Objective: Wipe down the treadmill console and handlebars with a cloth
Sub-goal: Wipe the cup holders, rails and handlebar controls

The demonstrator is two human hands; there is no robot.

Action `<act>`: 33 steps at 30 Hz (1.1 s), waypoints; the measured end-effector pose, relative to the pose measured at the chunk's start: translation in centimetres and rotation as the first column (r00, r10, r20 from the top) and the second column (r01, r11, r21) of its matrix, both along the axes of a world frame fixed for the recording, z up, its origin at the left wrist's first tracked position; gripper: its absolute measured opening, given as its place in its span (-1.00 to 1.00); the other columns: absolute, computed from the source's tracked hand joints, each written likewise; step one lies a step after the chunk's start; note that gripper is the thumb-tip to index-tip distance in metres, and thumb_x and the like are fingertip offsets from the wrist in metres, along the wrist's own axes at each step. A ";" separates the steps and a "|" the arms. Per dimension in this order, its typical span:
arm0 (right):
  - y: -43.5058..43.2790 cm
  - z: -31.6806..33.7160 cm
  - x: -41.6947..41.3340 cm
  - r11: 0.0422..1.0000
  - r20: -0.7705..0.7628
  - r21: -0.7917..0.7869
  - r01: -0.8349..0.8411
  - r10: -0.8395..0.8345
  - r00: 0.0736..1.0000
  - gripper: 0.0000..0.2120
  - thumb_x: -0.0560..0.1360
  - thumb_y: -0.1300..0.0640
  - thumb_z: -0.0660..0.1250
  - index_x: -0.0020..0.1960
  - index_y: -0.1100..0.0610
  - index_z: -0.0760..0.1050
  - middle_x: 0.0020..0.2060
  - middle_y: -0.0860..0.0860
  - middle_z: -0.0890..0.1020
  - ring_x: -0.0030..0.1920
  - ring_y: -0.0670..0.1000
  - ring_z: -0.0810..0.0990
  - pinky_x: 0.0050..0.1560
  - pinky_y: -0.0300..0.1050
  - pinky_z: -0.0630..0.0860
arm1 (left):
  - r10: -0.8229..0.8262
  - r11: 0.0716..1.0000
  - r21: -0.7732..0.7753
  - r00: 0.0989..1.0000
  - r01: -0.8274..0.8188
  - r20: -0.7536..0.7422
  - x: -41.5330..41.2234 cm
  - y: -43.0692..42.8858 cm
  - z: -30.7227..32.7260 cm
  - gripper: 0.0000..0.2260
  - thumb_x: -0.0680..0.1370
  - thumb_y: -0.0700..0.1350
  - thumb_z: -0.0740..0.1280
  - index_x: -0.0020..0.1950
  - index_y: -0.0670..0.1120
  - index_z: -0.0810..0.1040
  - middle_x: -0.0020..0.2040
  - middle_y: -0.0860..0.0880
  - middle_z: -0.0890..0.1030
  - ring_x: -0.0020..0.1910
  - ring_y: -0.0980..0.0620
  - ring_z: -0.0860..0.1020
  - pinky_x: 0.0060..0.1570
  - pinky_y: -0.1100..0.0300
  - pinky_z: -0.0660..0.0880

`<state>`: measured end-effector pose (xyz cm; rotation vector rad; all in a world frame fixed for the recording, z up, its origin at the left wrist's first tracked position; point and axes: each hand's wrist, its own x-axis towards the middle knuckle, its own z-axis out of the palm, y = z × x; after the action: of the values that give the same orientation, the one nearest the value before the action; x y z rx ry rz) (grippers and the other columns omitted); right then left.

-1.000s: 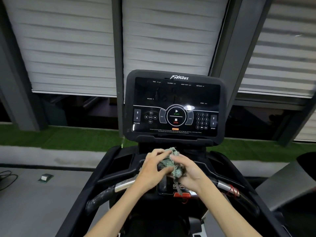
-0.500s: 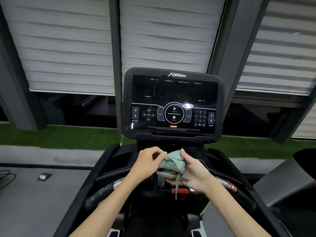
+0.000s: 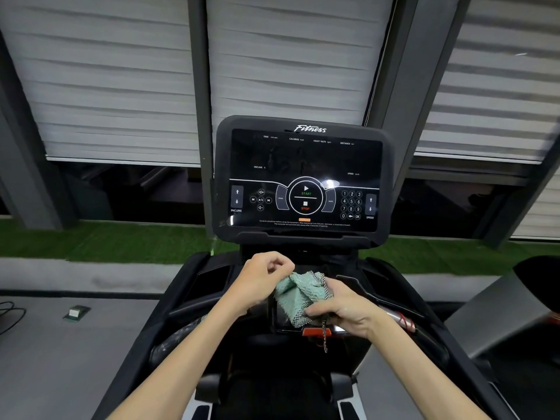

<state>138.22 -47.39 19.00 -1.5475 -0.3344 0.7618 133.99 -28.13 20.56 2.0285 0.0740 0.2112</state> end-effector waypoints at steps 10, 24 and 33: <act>-0.8 -0.3 -0.2 0.992 -0.091 0.105 -0.076 0.085 0.992 -0.57 0.51 0.07 0.38 0.32 0.19 0.46 0.14 0.17 0.62 0.05 0.14 0.62 0.08 0.04 0.50 | 0.164 0.986 -0.037 0.985 -0.162 0.046 0.7 0.0 0.8 -0.85 0.64 -0.03 0.22 0.04 0.00 0.58 -0.13 0.08 0.56 -0.18 0.18 0.49 -0.25 0.44 0.40; 0.5 0.0 0.2 0.991 -0.019 0.028 -0.132 0.132 0.991 -0.48 0.45 -0.16 0.41 0.30 0.11 0.51 0.24 0.21 0.56 0.23 0.19 0.53 0.33 0.23 0.38 | 0.015 0.875 -0.467 0.969 -0.132 -0.246 1.6 0.1 0.2 -0.78 0.69 -0.13 0.14 0.10 -0.12 0.59 0.04 -0.12 0.58 0.03 0.00 0.51 0.06 0.10 0.48; 1.3 0.8 0.3 0.983 -0.015 0.067 -0.173 0.174 0.985 -0.84 0.52 0.05 0.37 -0.15 0.13 0.57 -0.22 0.04 0.55 -0.10 0.02 0.50 0.10 0.00 0.47 | -0.294 0.844 -0.525 0.915 0.113 -0.276 0.3 0.9 0.1 -0.79 0.65 -0.03 0.23 0.10 -0.10 0.60 -0.16 -0.01 0.64 -0.21 0.12 0.59 -0.19 0.23 0.54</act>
<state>138.47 -46.13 19.83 -1.4602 -0.4788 0.8935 134.33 -27.21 20.63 1.5130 0.1160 -0.2876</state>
